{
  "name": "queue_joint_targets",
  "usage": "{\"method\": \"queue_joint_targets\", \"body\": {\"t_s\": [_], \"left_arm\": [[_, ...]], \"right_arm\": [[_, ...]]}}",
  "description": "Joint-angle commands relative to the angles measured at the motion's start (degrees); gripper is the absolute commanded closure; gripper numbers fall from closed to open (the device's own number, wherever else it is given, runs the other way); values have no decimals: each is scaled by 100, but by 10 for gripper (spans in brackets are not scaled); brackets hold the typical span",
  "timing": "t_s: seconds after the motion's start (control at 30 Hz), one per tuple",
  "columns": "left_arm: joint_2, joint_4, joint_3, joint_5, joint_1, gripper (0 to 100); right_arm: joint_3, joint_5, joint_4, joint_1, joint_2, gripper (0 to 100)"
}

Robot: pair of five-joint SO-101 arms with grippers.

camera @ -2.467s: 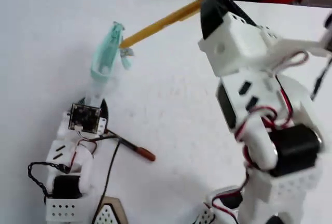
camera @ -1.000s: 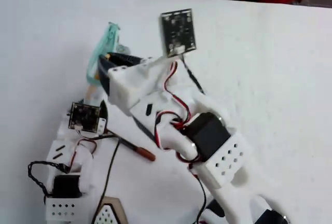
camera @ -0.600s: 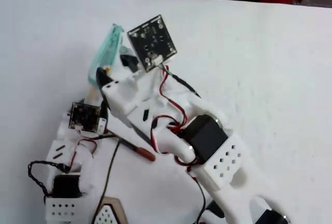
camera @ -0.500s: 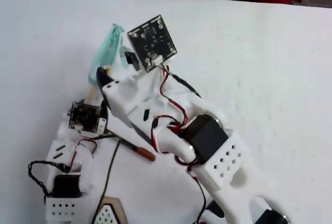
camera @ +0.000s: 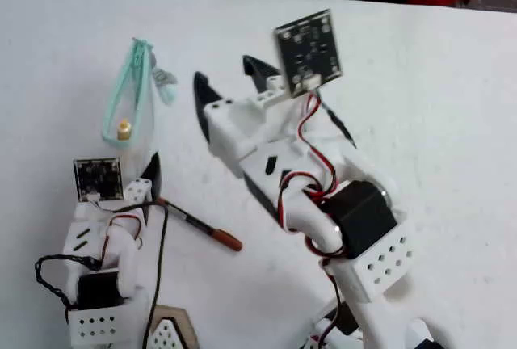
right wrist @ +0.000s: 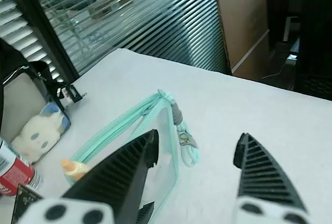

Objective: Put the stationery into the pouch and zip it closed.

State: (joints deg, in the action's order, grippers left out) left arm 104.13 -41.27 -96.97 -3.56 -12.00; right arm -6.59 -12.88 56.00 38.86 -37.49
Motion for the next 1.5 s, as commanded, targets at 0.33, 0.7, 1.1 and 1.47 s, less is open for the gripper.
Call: {"method": "queue_joint_targets", "body": {"t_s": [0.33,0.7,1.1,1.47], "left_arm": [[40,35,475,651,-831,748],[40,-1187,1662,756,-822,749],[31,79,2277,721,-171,751],[-268,1037,1547,976,-532,752]], "right_arm": [[-1829,-176,-1015,-233,-22,765],[-3912,-185,-2220,-303,31,765],[-5776,-149,-4875,-330,31,765],[-5776,-141,-4884,-391,40,765]]}}
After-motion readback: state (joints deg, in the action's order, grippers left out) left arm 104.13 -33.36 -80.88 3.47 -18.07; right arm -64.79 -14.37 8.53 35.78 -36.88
